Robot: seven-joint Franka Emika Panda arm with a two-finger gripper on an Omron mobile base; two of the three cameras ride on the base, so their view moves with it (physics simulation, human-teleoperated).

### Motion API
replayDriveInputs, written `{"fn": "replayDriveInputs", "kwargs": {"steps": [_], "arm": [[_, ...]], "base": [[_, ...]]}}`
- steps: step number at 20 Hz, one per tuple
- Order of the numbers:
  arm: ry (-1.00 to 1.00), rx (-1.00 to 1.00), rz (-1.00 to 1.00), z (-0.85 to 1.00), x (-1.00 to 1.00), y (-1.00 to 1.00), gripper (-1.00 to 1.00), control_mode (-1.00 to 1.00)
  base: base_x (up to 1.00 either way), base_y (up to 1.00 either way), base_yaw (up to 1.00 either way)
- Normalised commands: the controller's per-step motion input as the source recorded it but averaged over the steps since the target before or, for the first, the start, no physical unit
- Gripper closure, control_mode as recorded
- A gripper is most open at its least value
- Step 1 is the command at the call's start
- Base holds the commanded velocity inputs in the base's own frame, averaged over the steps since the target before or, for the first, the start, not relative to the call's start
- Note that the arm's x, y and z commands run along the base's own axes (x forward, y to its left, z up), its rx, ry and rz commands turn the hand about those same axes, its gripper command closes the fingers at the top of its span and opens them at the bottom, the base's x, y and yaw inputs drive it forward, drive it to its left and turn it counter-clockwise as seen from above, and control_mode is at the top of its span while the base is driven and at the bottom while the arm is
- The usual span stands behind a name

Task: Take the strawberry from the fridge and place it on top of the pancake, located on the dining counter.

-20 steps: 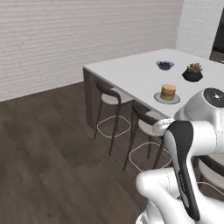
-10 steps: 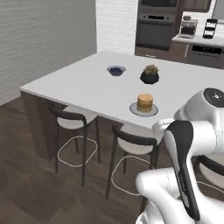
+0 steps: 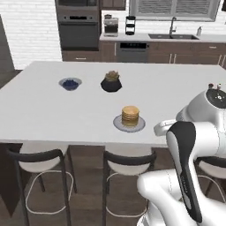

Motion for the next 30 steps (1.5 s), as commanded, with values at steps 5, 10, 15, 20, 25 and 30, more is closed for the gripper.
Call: {"fn": "replayDriveInputs", "kwargs": {"steps": [5, 10, 15, 20, 25, 30], "arm": [[0.0, 0.0, 0.0, 0.0, 0.0, 0.0, 1.0, 1.0], [0.0, 0.0, 0.0, 0.0, 0.0, 0.0, 1.0, 1.0], [0.0, 0.0, 0.0, 0.0, 0.0, 0.0, 1.0, 1.0], [0.0, 0.0, 0.0, 0.0, 0.0, 0.0, 1.0, 1.0], [0.0, 0.0, 0.0, 0.0, 0.0, 0.0, 1.0, 1.0], [0.0, 0.0, 0.0, 0.0, 0.0, 0.0, 1.0, 1.0]], "base": [[0.54, 0.99, -0.58], [0.35, 0.53, -0.33], [0.47, -0.01, -0.23], [0.59, -0.28, -0.07], [0.74, -0.03, 0.0], [0.46, 0.0, 0.0]]}}
